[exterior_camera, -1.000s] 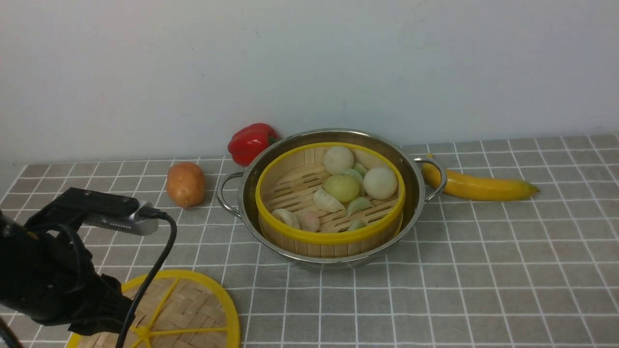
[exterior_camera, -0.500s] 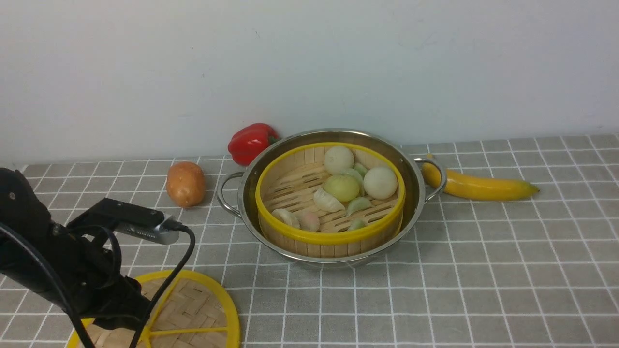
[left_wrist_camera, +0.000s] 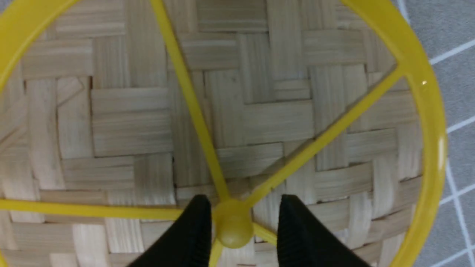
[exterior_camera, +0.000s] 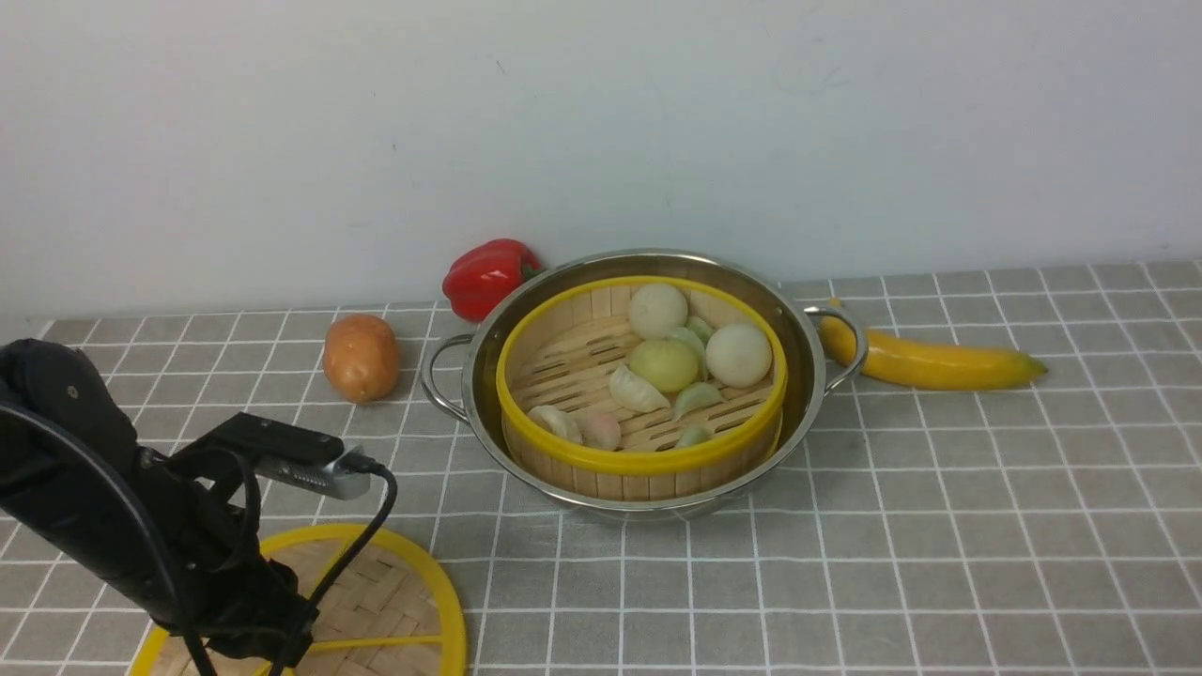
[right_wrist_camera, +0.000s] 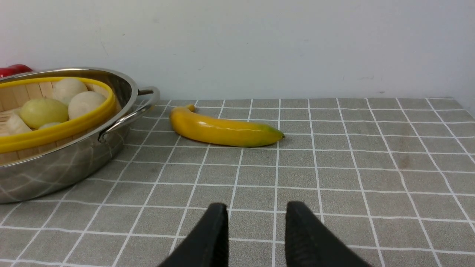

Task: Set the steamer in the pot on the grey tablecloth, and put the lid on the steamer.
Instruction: 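Grasp the bamboo steamer lid lying on the table by its centre knob, then place the yellow bamboo steamer lid onto the steamer in the pot with the left gripper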

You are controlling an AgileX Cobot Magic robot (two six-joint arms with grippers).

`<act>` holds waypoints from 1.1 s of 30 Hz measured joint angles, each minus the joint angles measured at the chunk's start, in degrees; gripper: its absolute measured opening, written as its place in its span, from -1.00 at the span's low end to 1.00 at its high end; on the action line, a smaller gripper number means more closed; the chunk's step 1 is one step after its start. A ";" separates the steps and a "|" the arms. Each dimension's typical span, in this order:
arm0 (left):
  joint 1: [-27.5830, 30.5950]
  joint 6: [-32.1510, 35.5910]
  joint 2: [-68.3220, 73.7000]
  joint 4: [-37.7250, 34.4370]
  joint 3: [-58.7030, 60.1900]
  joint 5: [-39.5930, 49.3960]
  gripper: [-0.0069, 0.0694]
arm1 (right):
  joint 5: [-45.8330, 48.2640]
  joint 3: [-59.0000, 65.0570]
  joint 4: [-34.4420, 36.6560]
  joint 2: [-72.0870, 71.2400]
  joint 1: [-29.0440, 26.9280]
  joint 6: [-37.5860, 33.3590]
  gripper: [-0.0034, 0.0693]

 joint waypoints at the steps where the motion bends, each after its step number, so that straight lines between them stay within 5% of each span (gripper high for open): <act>1: 0.00 -0.39 0.47 0.33 0.00 -0.19 -0.18 | 0.00 0.00 0.00 0.00 0.00 0.00 -0.25; 10: 0.00 -0.83 0.55 0.60 0.00 -1.45 -0.19 | 0.00 0.00 0.00 0.00 0.00 0.00 -0.25; 15: 0.00 -0.83 1.34 0.58 -0.07 -1.16 -0.47 | 0.00 0.00 0.00 0.00 0.00 0.00 -0.25; 22: 0.00 -0.83 2.18 0.39 -0.74 -0.06 -0.50 | 0.00 0.00 0.00 0.00 0.00 0.00 -0.25; 33: 0.00 -0.81 0.37 1.25 -13.23 15.32 -0.50 | 0.00 0.00 0.00 0.00 0.00 0.00 -0.25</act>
